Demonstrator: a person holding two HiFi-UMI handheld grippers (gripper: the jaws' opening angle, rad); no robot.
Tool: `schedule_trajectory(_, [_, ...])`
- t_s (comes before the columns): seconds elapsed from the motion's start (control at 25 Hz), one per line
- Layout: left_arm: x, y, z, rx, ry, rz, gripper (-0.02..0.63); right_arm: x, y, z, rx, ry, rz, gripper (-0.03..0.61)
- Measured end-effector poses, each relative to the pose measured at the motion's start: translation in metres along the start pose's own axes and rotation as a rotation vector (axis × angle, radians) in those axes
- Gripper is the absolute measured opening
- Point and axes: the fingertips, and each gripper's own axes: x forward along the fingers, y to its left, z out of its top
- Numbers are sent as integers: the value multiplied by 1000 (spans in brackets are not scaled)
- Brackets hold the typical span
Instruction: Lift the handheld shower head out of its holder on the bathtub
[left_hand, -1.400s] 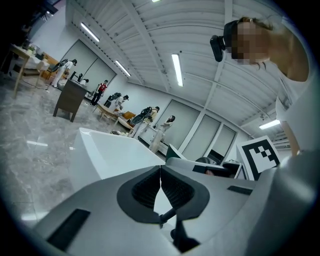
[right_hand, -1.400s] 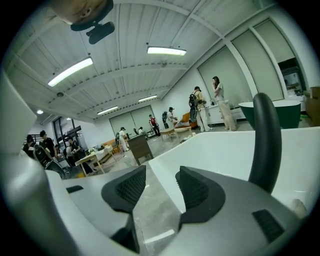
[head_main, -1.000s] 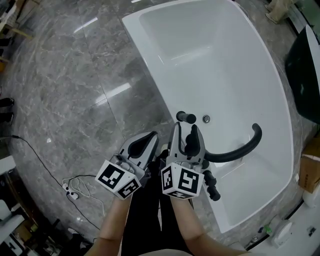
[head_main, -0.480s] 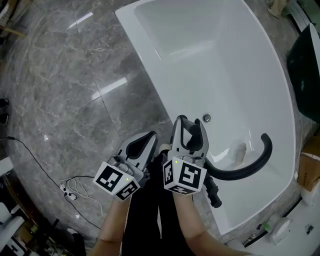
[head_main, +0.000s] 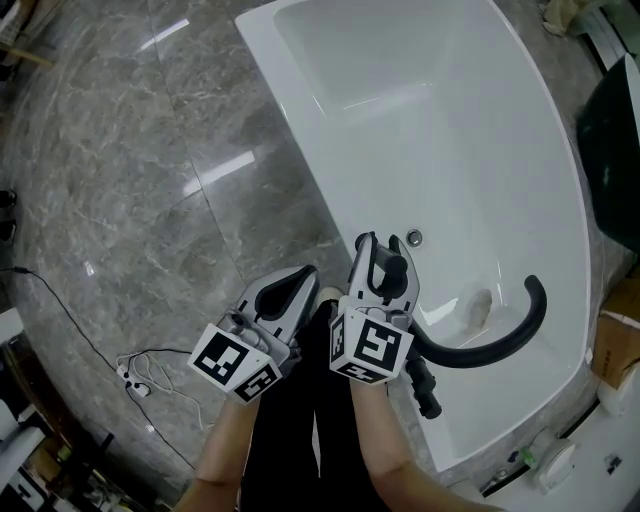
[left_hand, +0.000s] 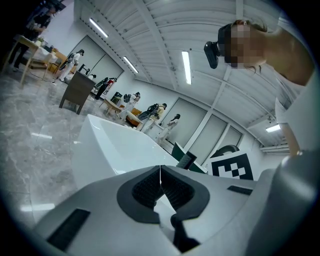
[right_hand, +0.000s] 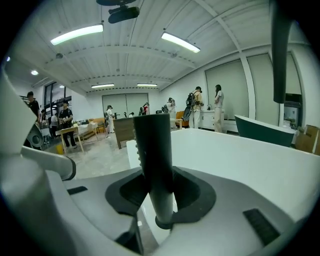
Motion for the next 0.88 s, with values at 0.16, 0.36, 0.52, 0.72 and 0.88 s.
schedule_trajectory(0.16, [1, -3, -2, 0, 0, -1, 12, 1, -3, -1, 0, 5, 6, 133])
schedule_trajectory(0.36, [-4, -7, 2, 3, -1, 6, 12, 2, -7, 3, 30, 22, 6, 133])
schedule_trajectory(0.52, [-11, -16, 15, 18, -9, 7, 12, -8, -1, 22, 13, 6, 31, 133])
schedule_trajectory(0.72, [-22, -31, 33, 46, -22, 1, 12, -23, 5, 43, 11, -11, 56, 133])
schedule_trajectory(0.88, [-27, -46, 52, 63, -33, -3, 12, -37, 8, 64, 9, -21, 71, 133])
